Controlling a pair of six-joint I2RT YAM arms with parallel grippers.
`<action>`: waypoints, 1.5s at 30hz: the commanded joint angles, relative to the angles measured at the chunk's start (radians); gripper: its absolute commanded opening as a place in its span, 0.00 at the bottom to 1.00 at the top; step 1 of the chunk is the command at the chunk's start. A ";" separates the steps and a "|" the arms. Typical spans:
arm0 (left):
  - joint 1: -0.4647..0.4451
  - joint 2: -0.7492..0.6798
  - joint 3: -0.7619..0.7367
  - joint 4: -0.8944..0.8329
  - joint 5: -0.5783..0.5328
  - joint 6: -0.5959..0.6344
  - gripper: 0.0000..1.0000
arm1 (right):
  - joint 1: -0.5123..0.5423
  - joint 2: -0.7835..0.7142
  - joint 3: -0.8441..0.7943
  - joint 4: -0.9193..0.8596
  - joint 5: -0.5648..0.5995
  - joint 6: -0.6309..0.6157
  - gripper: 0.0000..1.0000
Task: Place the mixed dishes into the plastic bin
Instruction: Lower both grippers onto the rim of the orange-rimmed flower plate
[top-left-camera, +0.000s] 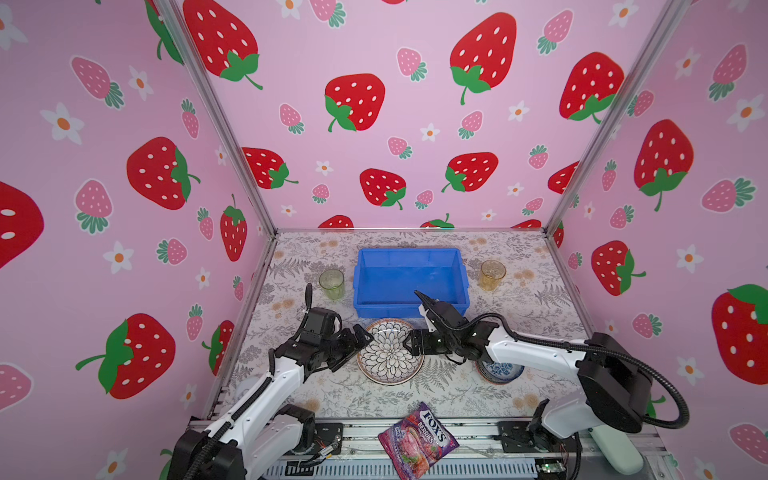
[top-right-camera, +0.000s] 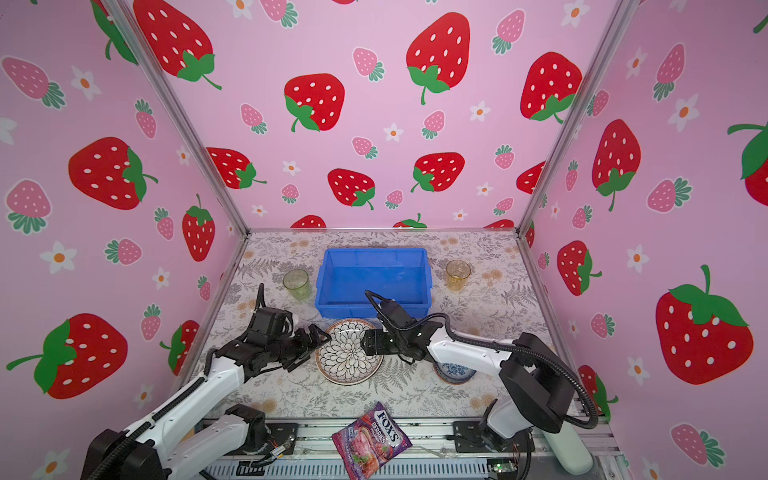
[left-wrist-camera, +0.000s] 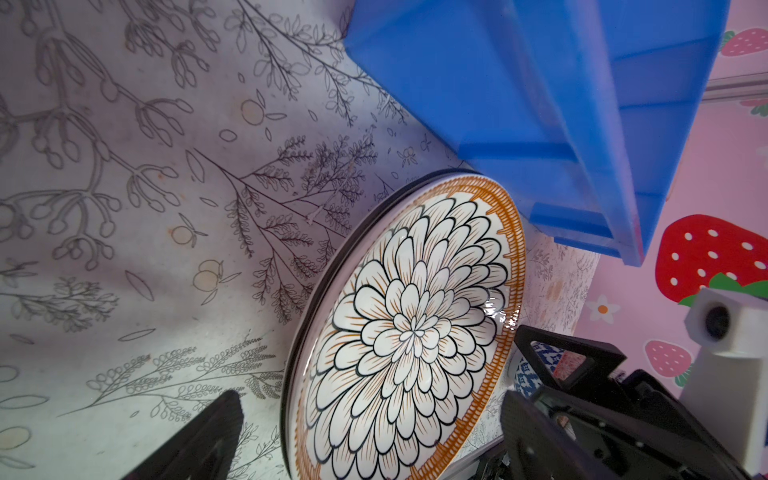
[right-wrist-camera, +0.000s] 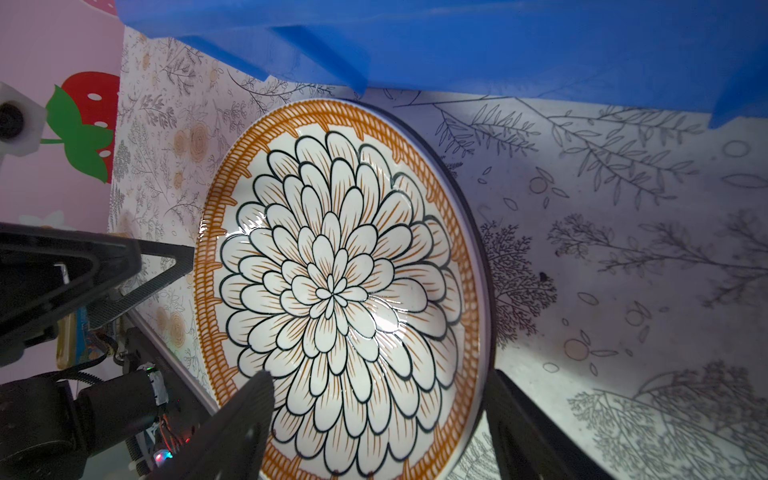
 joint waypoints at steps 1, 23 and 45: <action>-0.006 0.005 0.013 0.005 -0.005 -0.010 0.99 | 0.010 0.014 0.017 0.001 -0.010 0.032 0.82; -0.012 0.014 0.020 0.002 -0.003 -0.003 0.99 | 0.012 0.038 0.020 0.064 -0.095 0.032 0.79; -0.035 0.009 0.072 -0.043 0.000 0.002 0.88 | 0.011 0.042 -0.014 0.168 -0.172 0.059 0.75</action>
